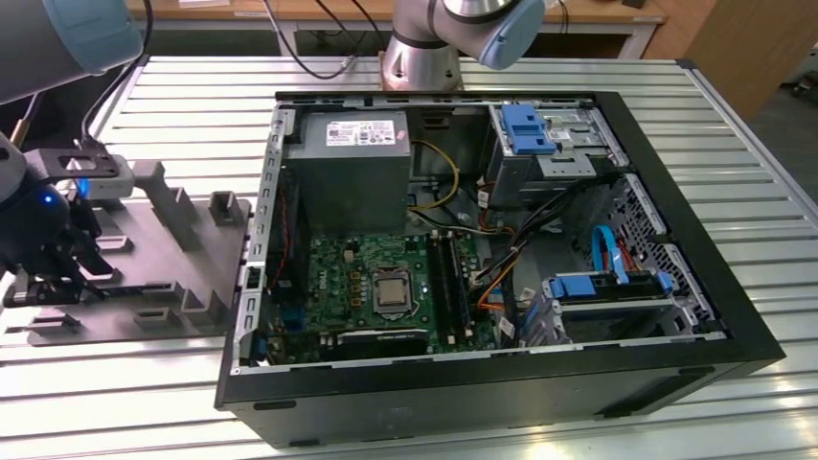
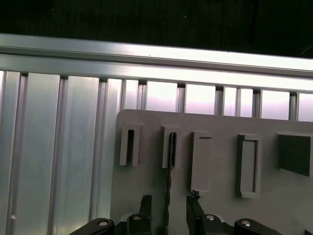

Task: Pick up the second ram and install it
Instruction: 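Pick up the second ram and move it above second insertion slot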

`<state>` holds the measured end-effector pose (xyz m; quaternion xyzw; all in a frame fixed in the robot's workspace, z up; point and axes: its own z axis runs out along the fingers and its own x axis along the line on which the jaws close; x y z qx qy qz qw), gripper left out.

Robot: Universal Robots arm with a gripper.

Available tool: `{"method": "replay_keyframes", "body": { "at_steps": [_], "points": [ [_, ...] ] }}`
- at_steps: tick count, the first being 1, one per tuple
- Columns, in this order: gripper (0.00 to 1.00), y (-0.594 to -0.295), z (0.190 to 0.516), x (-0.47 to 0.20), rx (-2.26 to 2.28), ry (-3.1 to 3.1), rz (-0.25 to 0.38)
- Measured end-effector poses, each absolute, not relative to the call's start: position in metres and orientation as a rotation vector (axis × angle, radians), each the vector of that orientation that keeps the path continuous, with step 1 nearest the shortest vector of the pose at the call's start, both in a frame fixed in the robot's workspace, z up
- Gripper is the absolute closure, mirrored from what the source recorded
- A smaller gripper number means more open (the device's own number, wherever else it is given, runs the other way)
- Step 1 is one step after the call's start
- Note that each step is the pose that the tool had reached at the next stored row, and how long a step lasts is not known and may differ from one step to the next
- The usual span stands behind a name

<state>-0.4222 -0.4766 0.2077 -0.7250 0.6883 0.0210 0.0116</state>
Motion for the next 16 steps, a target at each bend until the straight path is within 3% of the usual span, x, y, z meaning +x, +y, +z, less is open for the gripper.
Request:
{"method": "replay_keyframes", "body": {
  "at_steps": [16],
  "points": [
    [0.59,-0.4766,0.2022,-0.4223,-2.261,2.147,0.066]
  ]
}}
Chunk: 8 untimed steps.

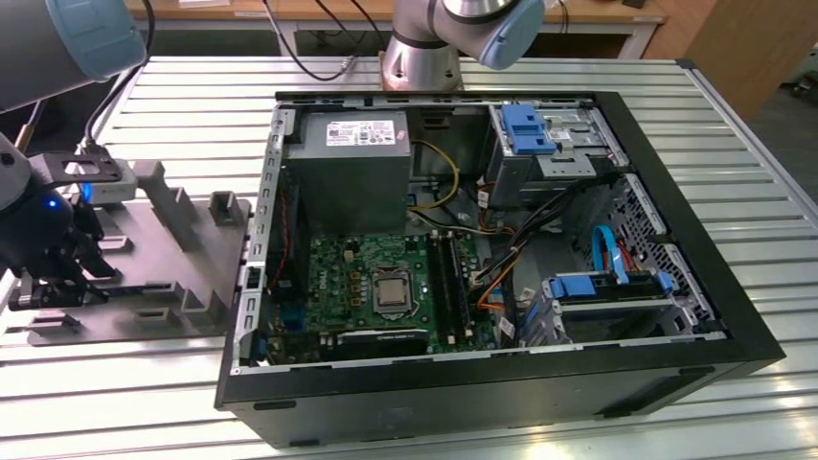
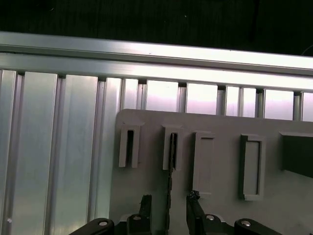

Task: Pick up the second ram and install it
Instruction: 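Pick up the second ram and move it above second insertion slot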

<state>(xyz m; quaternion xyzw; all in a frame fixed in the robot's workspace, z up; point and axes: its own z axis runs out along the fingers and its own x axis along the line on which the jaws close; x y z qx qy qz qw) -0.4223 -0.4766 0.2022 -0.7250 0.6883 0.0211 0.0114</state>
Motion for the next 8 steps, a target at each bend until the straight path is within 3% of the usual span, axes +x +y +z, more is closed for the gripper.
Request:
{"method": "replay_keyframes", "body": {
  "at_steps": [6,7,8],
  "points": [
    [0.6,-0.4766,0.2021,-0.4223,-2.261,2.147,0.066],
    [0.67,-0.4766,0.2021,-0.4223,-2.261,2.147,0.066],
    [0.67,-0.4766,0.2021,-0.4223,-2.261,2.147,0.066]
  ]
}}
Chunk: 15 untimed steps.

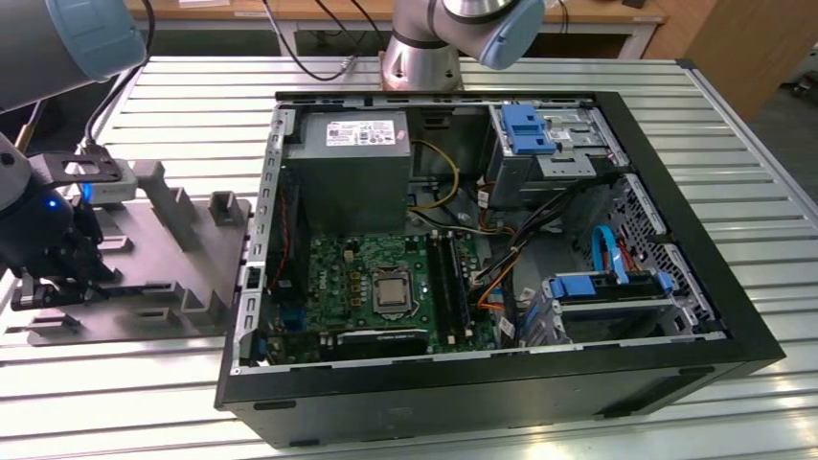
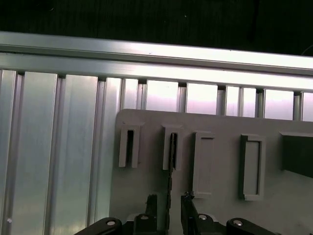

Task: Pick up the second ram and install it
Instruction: 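Pick up the second ram and move it above second insertion slot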

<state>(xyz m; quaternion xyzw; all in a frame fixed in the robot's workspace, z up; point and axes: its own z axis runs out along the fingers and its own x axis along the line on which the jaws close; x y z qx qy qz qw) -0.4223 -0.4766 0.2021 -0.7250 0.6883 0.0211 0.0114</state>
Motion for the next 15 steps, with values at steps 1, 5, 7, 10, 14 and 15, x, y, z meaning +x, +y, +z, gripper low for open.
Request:
{"method": "replay_keyframes", "body": {
  "at_steps": [1,5,7,10,14,15],
  "points": [
    [0.67,-0.4766,0.2021,-0.4223,-2.261,2.147,0.066],
    [0.67,-0.4766,0.1998,-0.4223,-2.261,2.147,0.066],
    [0.67,-0.4767,0.1995,-0.4223,-2.261,2.147,0.066],
    [0.67,-0.4767,0.1991,-0.4223,-2.261,2.147,0.066],
    [0.68,-0.4767,0.1987,-0.4223,-2.261,2.147,0.066],
    [0.75,-0.4767,0.1986,-0.4223,-2.261,2.147,0.066]
  ]
}}
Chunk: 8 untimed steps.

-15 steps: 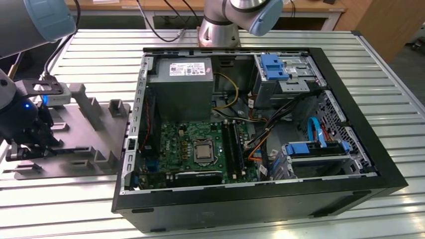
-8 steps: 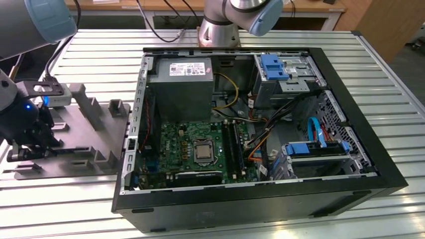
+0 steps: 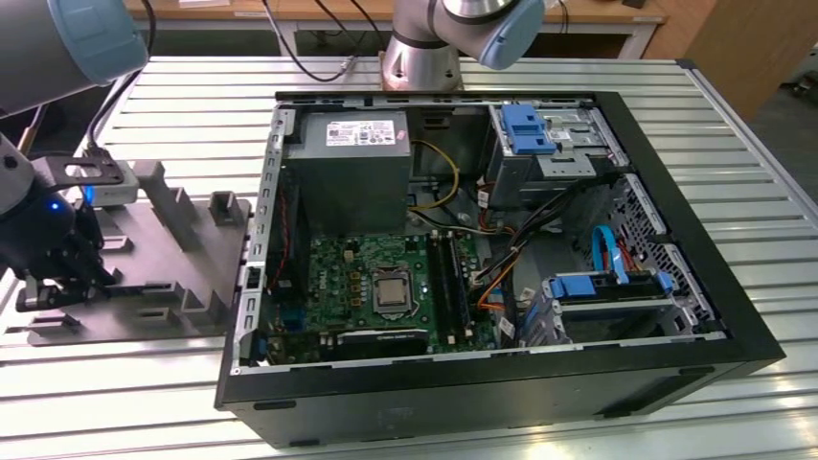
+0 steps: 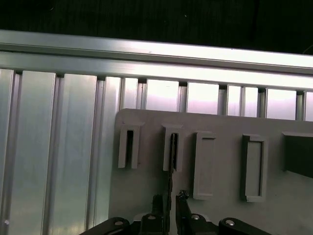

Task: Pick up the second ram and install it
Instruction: 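Pick up the second ram and move it above second insertion slot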

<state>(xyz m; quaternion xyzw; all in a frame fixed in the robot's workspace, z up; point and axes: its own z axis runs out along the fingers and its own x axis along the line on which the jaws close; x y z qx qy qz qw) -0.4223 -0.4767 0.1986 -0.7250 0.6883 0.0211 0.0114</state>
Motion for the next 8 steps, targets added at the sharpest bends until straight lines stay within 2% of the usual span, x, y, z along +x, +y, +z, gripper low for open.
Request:
{"method": "replay_keyframes", "body": {
  "at_steps": [8],
  "points": [
    [0.75,-0.477,0.1977,-0.4223,-2.261,2.147,0.066]
  ]
}}
